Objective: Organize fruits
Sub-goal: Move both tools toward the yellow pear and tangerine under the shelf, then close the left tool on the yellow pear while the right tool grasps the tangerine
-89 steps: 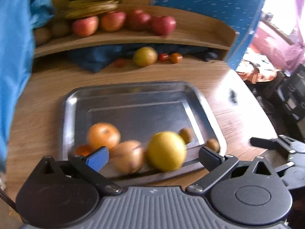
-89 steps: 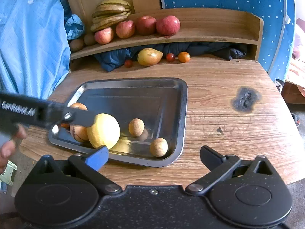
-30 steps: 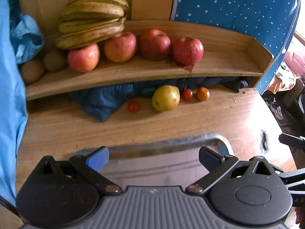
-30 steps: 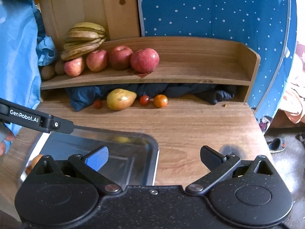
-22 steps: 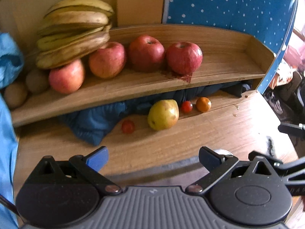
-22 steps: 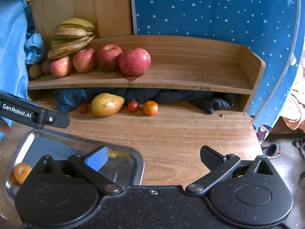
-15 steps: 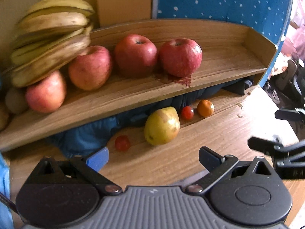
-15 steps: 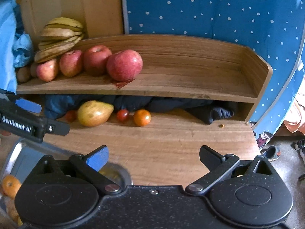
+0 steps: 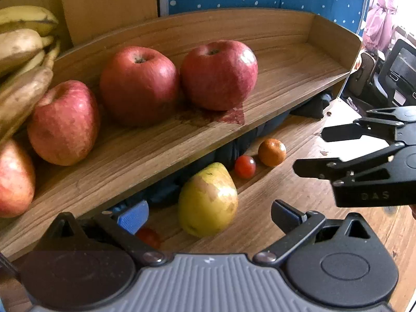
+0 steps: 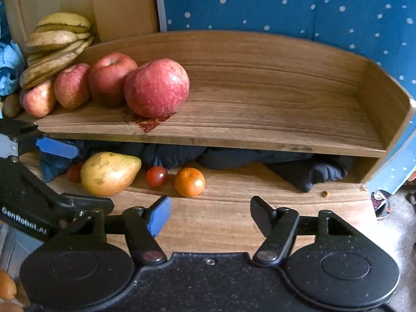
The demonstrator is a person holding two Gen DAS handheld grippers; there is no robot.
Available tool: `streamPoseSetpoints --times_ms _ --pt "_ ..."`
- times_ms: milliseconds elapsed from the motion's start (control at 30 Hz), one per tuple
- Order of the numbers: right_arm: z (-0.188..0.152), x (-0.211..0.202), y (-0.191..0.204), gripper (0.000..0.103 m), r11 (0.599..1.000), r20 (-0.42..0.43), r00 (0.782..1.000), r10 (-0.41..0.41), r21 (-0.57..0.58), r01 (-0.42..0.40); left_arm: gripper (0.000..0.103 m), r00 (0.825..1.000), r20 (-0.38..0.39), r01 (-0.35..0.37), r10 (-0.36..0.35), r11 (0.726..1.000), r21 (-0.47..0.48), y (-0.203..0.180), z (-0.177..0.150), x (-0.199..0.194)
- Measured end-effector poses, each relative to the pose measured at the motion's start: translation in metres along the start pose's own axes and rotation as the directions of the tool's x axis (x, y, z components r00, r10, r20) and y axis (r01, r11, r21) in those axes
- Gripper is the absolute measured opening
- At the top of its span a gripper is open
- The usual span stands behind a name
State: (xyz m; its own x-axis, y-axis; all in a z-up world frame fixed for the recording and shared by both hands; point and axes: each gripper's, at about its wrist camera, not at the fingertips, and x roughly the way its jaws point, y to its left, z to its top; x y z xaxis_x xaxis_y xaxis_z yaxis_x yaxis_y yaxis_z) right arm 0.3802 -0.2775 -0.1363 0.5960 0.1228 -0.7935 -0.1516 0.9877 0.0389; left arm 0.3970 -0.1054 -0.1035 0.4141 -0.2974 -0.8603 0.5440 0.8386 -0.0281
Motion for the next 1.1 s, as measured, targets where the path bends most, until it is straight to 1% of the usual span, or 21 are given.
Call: streamPoseSetpoints --times_ms 133,167,200,267,400,467,633,733,867,933,1000,1100 --pt "0.007 0.016 0.003 0.065 1.000 -0.028 0.999 0.020 -0.020 -0.021 0.102 1.000 -0.018 0.002 -0.002 1.000 0.006 0.002 0.001 0.008" --pt "0.008 0.020 0.005 0.065 0.999 -0.034 0.999 0.026 -0.026 -0.027 0.100 1.000 -0.022 0.002 -0.002 1.000 0.008 0.001 0.002 0.010" --pt "0.009 0.023 0.006 0.064 0.999 -0.039 0.999 0.031 -0.033 -0.032 0.094 1.000 -0.025 0.011 -0.010 1.000 0.009 0.002 0.002 0.011" --pt "0.011 0.029 0.008 0.063 0.998 -0.048 0.998 0.035 -0.047 -0.037 0.089 0.999 -0.036 0.026 -0.026 1.000 -0.001 0.002 0.003 0.013" --pt "0.016 0.038 0.010 0.056 0.997 -0.055 0.998 0.030 -0.072 -0.034 0.080 0.998 -0.041 0.042 -0.043 0.999 -0.020 0.005 0.002 0.015" --pt "0.019 0.041 0.011 0.054 0.996 -0.056 0.998 0.035 -0.076 -0.039 0.078 0.998 -0.040 0.047 -0.048 0.999 -0.027 0.006 0.003 0.015" --pt "0.023 0.048 0.013 0.053 0.994 -0.070 0.997 0.042 -0.098 -0.049 0.074 0.998 -0.045 0.044 -0.046 0.998 -0.043 0.007 0.006 0.018" --pt "0.024 0.050 0.015 0.050 0.994 -0.078 0.996 0.048 -0.098 -0.056 0.067 0.998 -0.040 0.042 -0.044 0.998 -0.049 0.008 0.009 0.017" --pt "0.024 0.051 0.011 0.043 0.993 -0.089 0.994 0.066 -0.089 -0.074 0.058 0.999 -0.031 0.028 -0.030 0.998 -0.054 0.011 0.013 0.017" --pt "0.024 0.052 0.008 0.041 0.993 -0.090 0.993 0.075 -0.085 -0.083 0.058 0.999 -0.031 0.031 -0.033 0.997 -0.064 0.014 0.015 0.016" --pt "0.024 0.051 0.007 0.035 0.993 -0.088 0.993 0.083 -0.079 -0.091 0.058 0.999 -0.033 0.027 -0.030 0.998 -0.061 0.014 0.016 0.015" --pt "0.024 0.048 0.008 0.035 0.992 -0.085 0.992 0.091 -0.074 -0.098 0.057 0.999 -0.040 0.018 -0.020 0.998 -0.056 0.011 0.016 0.015"
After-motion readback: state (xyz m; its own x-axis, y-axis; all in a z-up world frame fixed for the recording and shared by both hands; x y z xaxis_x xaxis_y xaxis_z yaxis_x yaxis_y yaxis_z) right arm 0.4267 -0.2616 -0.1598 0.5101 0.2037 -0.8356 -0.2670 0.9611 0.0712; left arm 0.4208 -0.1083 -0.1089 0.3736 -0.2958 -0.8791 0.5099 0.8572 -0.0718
